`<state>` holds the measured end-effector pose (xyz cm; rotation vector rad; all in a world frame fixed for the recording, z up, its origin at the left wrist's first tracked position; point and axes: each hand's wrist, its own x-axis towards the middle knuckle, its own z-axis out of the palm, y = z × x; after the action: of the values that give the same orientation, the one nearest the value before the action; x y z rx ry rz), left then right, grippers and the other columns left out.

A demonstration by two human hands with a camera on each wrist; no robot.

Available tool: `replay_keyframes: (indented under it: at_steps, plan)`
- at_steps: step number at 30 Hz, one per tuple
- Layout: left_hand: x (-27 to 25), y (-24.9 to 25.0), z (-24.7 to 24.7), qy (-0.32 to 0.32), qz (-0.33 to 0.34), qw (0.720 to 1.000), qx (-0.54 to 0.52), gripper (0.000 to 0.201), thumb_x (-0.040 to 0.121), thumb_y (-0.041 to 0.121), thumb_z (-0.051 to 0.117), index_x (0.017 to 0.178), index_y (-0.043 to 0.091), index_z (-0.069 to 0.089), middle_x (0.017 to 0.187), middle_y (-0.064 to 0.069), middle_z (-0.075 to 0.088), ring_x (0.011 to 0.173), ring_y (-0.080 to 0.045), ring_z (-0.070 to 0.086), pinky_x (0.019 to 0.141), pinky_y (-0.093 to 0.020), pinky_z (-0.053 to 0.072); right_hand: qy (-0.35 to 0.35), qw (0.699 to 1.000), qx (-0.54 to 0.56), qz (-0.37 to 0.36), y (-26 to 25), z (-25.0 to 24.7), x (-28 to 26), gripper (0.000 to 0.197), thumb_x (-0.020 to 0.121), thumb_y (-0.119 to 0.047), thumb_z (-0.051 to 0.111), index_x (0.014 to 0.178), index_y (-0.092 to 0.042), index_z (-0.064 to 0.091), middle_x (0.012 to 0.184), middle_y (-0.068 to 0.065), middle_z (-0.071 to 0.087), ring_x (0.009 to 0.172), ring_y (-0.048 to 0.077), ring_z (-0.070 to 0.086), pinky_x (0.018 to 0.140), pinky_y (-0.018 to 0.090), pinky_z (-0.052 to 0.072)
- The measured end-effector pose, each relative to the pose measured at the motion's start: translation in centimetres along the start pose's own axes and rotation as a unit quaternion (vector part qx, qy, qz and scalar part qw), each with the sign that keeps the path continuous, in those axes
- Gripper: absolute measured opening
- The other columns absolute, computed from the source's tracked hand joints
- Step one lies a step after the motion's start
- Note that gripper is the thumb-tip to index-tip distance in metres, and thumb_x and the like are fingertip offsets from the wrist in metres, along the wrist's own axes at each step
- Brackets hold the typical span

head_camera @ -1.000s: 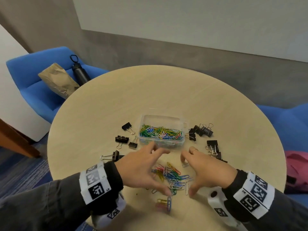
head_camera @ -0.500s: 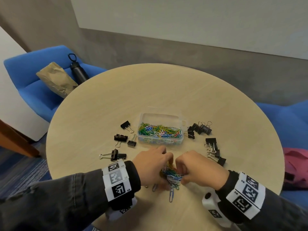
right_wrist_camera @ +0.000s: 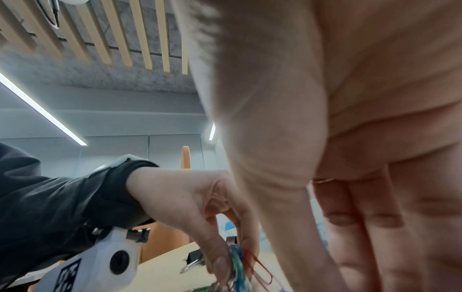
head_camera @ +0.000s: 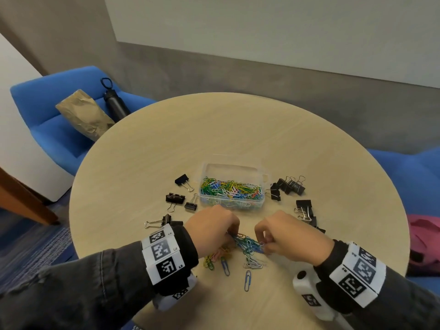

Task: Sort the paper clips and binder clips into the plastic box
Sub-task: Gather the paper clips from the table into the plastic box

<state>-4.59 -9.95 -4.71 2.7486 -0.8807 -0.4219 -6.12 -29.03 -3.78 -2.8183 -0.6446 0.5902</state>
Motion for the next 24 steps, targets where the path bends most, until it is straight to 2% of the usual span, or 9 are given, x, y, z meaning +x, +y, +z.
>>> replay_keyframes:
  at_steps: [2,4,8,10,11,13,16,20,24]
  plan:
    - [0.0,-0.2,0.1,0.013,-0.001,1.0,-0.003,0.015,0.089,0.02,0.062,0.102,0.021,0.069,0.104,-0.001,0.07,0.096,-0.022,0.063,0.083,-0.038,0.053,-0.001,1.0,0.016,-0.002,0.3,-0.9,0.3,0.004,0.082,-0.02,0.07,0.083,-0.02,0.066,0.067,-0.013,0.051,0.06,0.003,0.05,0.056,0.02,0.037]
    - [0.0,-0.3,0.1,0.021,-0.002,1.0,-0.005,0.016,0.089,0.024,0.062,0.103,0.021,0.069,0.105,-0.002,0.069,0.095,-0.023,0.063,0.082,-0.039,0.053,0.017,0.999,0.047,-0.006,0.3,-2.1,0.6,0.005,0.083,-0.019,0.07,0.081,-0.02,0.066,0.065,-0.013,0.057,0.059,-0.001,0.052,0.056,0.017,0.036]
    - [-0.1,-0.3,0.1,0.027,-0.001,1.0,-0.007,0.018,0.089,0.024,0.061,0.105,0.02,0.068,0.105,-0.002,0.069,0.094,-0.022,0.063,0.08,-0.037,0.053,0.173,0.98,0.099,-0.011,0.3,-4.5,2.2,0.003,0.084,-0.014,0.069,0.084,-0.017,0.068,0.071,-0.006,0.063,0.061,0.003,0.055,0.06,0.015,0.039]
    - [-0.1,-0.3,0.1,0.031,0.002,0.999,-0.012,0.017,0.09,0.023,0.061,0.105,0.02,0.068,0.105,-0.003,0.069,0.094,-0.022,0.063,0.081,-0.038,0.053,0.231,0.963,0.138,-0.013,0.2,-5.2,3.2,0.008,0.084,-0.012,0.069,0.09,-0.017,0.07,0.077,-0.005,0.065,0.069,0.005,0.06,0.061,0.01,0.041]
    - [0.0,-0.4,0.1,0.031,0.002,0.999,-0.015,0.017,0.09,0.023,0.061,0.105,0.019,0.068,0.105,-0.003,0.069,0.095,-0.022,0.063,0.082,-0.039,0.052,0.238,0.958,0.161,-0.016,0.2,-5.4,3.7,0.014,0.083,-0.011,0.069,0.096,-0.017,0.071,0.083,-0.003,0.068,0.075,0.007,0.063,0.065,0.01,0.045]
    - [0.0,-0.5,0.0,0.031,0.003,0.999,-0.024,0.017,0.09,0.024,0.061,0.105,0.018,0.068,0.104,-0.004,0.069,0.094,-0.022,0.063,0.081,-0.037,0.052,0.233,0.955,0.184,-0.02,0.2,-5.3,4.2,0.026,0.083,-0.008,0.069,0.108,-0.015,0.069,0.097,0.002,0.07,0.088,0.012,0.066,0.078,0.018,0.054]
    - [-0.2,-0.7,-0.4,0.047,0.011,0.998,-0.049,0.016,0.09,0.026,0.062,0.102,0.018,0.069,0.101,-0.002,0.07,0.091,-0.019,0.063,0.078,-0.033,0.05,0.23,0.96,0.157,-0.014,0.5,-5.0,4.0,0.031,0.086,-0.01,0.066,0.117,-0.014,0.066,0.111,0.002,0.067,0.101,0.013,0.063,0.091,0.029,0.053]
    - [-0.3,-0.9,-2.3,0.078,0.019,0.994,-0.08,0.015,0.089,0.031,0.063,0.097,0.02,0.069,0.096,0.001,0.07,0.086,-0.015,0.062,0.078,-0.031,0.049,0.209,0.97,0.126,-0.009,1.3,-4.4,3.1,0.023,0.087,-0.019,0.066,0.11,-0.018,0.069,0.108,-0.001,0.068,0.097,0.011,0.062,0.089,0.037,0.053]
    - [1.0,-1.2,-5.1,0.142,0.014,0.988,-0.065,0.018,0.089,0.031,0.063,0.099,0.018,0.07,0.096,0.001,0.069,0.085,-0.016,0.06,0.076,-0.031,0.048,0.199,0.972,0.123,-0.003,2.0,-3.8,2.2,0.019,0.087,-0.024,0.065,0.104,-0.018,0.071,0.103,-0.003,0.069,0.092,0.009,0.064,0.085,0.036,0.054]
